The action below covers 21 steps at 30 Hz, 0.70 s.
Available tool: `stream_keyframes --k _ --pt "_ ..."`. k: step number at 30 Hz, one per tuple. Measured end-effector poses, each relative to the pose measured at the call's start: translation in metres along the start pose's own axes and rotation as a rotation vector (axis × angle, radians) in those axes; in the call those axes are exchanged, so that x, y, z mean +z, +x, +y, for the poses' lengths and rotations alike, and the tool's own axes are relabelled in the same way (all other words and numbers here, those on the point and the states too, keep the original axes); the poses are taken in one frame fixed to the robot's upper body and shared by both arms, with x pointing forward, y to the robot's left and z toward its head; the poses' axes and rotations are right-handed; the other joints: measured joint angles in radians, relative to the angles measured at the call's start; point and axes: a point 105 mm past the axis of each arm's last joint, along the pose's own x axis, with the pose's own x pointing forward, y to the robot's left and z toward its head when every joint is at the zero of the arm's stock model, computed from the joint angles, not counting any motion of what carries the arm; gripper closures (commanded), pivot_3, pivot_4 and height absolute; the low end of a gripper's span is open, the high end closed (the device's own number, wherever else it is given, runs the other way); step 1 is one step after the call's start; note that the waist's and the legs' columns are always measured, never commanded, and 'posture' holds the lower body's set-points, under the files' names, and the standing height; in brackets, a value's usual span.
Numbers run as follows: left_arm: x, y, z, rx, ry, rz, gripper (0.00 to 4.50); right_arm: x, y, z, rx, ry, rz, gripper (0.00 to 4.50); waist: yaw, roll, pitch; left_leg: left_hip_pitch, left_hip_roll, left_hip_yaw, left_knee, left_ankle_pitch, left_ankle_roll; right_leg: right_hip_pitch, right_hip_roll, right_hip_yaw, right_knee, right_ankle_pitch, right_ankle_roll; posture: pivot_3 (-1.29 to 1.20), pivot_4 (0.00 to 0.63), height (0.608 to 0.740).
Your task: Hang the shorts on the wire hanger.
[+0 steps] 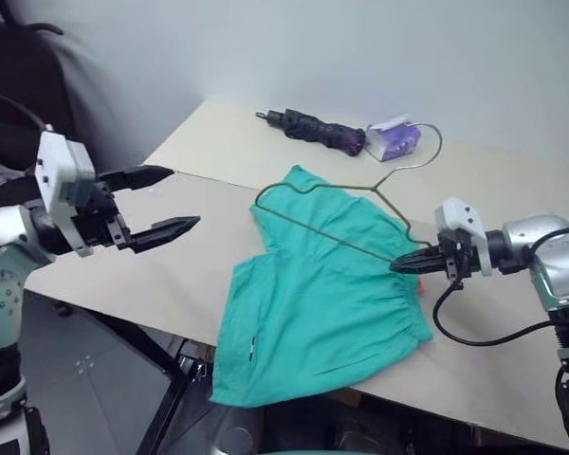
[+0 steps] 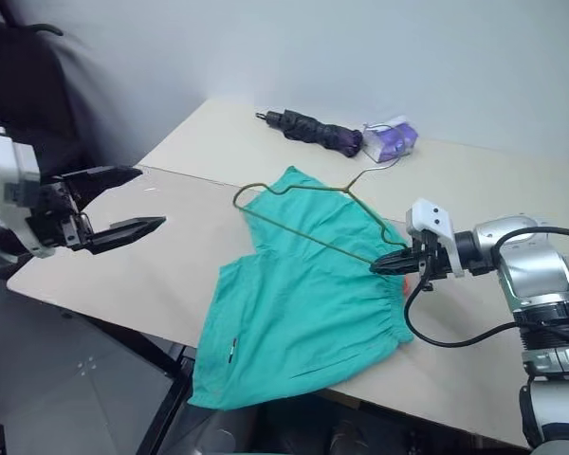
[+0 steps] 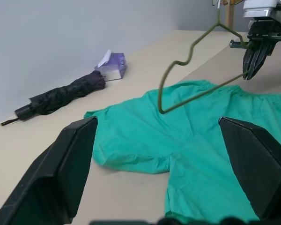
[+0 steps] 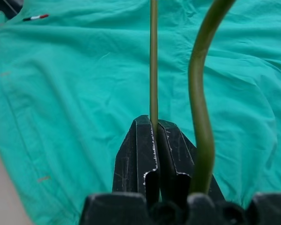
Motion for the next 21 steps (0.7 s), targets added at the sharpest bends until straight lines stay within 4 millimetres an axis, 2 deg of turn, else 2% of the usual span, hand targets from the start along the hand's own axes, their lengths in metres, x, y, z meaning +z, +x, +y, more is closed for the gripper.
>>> stream_keyframes --k 3,6,11,15,17,19,21 --pt "0.006 -0.001 -0.001 0.003 0.0 -0.015 0.01 -0.006 -0.003 -0.003 -0.017 0.065 -0.013 4.5 0.05 0.001 0.002 -0.009 0.001 0.001 0.001 0.0 -0.001 -0.009 0.001 0.0 0.001 0.001 0.001 0.55 0.118 0.74" --pt "0.012 0.0 -0.011 -0.034 0.009 -0.026 0.01 -0.008 -0.006 -0.003 -0.024 0.115 -0.03 4.5 0.101 0.002 0.003 -0.01 0.002 0.001 0.001 -0.003 -0.005 -0.01 0.001 -0.001 0.001 0.0 0.0 0.56 0.125 0.74" --pt "0.011 0.001 -0.03 -0.099 -0.003 -0.022 0.01 -0.022 -0.01 -0.001 -0.032 0.22 -0.012 4.5 0.201 0.003 0.004 -0.02 0.003 0.0 0.004 -0.005 -0.009 -0.02 0.001 -0.005 0.001 -0.002 -0.001 0.57 0.126 0.74" --pt "0.015 0.0 -0.034 -0.104 0.001 -0.025 0.01 -0.029 -0.01 0.001 -0.034 0.288 -0.015 4.5 0.261 0.005 0.006 -0.024 0.003 0.0 0.005 -0.006 -0.01 -0.023 0.001 -0.007 0.001 -0.002 -0.001 0.57 0.127 0.74" --pt "0.016 0.0 -0.034 -0.106 -0.001 -0.024 0.01 -0.03 -0.011 0.001 -0.033 0.308 -0.026 4.5 0.283 0.006 0.007 -0.024 0.004 -0.001 0.006 -0.006 -0.012 -0.023 0.001 -0.009 0.001 -0.002 -0.001 0.53 0.137 0.74" --pt "0.017 -0.001 -0.034 -0.112 -0.001 -0.022 0.01 -0.029 -0.011 0.001 -0.035 0.323 -0.031 4.5 0.296 0.008 0.011 -0.024 0.004 -0.002 0.007 -0.01 -0.023 -0.025 0.001 -0.011 0.001 -0.003 -0.001 0.46 0.189 0.74" --pt "0.02 0.001 -0.03 -0.115 -0.001 -0.03 0.01 -0.025 -0.01 -0.004 -0.061 0.329 -0.045 4.5 0.299 0.012 0.027 -0.023 0.006 -0.002 0.007 -0.01 -0.025 -0.025 0.001 -0.014 0.001 -0.005 -0.005 0.44 0.184 0.74"
